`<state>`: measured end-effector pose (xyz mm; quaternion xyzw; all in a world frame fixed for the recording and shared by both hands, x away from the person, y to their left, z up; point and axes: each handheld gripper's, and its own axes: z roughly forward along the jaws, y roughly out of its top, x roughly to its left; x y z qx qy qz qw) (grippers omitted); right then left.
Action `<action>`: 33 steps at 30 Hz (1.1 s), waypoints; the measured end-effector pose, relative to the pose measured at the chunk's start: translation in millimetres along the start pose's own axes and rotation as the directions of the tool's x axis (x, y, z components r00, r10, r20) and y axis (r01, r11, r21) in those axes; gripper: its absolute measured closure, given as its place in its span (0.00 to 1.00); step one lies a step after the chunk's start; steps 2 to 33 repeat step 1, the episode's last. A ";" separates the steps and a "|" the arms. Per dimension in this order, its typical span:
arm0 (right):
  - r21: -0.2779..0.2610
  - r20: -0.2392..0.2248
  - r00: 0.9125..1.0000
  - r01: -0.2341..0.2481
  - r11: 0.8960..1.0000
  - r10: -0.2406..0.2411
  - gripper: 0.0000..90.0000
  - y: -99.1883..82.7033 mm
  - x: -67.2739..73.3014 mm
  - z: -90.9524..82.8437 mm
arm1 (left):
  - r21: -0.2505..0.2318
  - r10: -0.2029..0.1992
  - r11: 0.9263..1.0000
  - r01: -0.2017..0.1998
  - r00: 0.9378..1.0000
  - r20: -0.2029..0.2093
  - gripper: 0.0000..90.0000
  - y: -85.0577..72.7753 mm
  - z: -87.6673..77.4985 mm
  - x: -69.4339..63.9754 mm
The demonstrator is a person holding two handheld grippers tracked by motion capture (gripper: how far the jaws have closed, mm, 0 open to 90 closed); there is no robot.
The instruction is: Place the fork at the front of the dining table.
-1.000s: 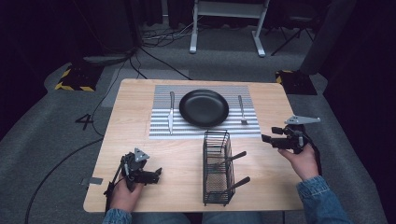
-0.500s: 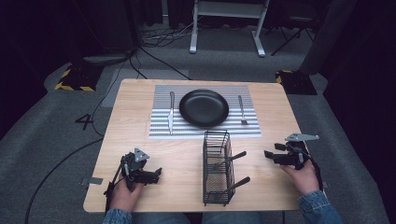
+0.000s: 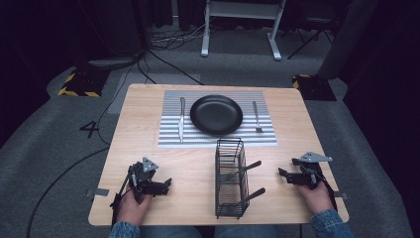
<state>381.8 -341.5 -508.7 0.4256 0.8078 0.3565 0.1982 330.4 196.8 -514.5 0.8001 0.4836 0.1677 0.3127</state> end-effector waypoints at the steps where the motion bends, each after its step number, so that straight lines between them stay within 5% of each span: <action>1: 0.002 0.004 1.000 0.000 1.000 0.000 0.23 0.1 0.0 0.2 | 0.000 0.000 1.000 0.000 1.000 0.000 0.00 0.0 0.0 0.0; 33: 0.002 0.004 1.000 0.000 1.000 0.000 0.23 0.1 0.0 0.2 | 0.000 0.000 1.000 0.000 1.000 0.000 0.00 0.0 0.0 0.0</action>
